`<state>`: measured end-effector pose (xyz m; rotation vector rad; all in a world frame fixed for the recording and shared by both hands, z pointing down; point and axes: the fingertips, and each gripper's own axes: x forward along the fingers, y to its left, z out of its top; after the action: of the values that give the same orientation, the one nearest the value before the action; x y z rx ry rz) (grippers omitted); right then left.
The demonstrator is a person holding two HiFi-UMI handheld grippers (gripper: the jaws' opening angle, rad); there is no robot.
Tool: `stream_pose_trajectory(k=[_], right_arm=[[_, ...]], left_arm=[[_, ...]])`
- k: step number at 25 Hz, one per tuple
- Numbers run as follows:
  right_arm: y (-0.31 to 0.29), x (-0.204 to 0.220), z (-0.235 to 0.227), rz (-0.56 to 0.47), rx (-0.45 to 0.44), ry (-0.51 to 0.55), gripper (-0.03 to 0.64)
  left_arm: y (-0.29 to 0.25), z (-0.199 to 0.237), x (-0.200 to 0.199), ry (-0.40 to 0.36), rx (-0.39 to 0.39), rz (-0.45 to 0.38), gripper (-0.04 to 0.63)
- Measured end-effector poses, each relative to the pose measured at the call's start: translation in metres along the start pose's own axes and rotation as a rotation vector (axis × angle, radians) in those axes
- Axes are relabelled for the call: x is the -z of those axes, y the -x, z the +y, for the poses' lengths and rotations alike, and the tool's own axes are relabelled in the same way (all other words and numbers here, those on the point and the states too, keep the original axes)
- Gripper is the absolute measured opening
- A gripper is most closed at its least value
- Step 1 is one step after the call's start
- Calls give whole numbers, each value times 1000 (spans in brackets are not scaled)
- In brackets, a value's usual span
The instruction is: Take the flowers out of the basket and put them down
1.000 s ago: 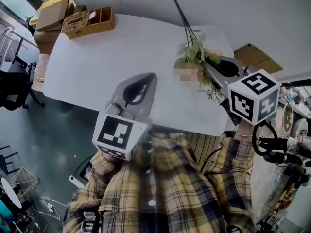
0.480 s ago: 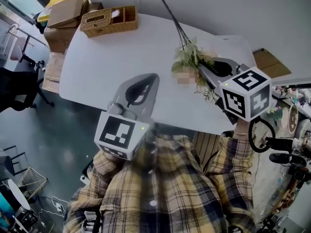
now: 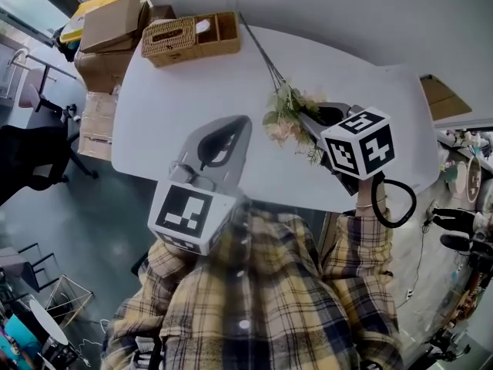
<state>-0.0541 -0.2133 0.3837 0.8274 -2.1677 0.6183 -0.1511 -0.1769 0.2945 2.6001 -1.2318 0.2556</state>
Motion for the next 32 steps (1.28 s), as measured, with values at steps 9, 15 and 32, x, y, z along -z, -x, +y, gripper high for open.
stream_pose_trajectory(k=[9, 15, 32], right_arm=[[-67, 37, 8, 129, -30, -65, 34], [-99, 72, 12, 221, -41, -102, 35], [-177, 99, 14, 259, -112, -192, 104]], left_arm=[[-2, 28, 15, 20, 17, 24, 0], [-1, 30, 22, 39, 30, 24, 0], [-3, 52, 31, 56, 29, 31, 0]])
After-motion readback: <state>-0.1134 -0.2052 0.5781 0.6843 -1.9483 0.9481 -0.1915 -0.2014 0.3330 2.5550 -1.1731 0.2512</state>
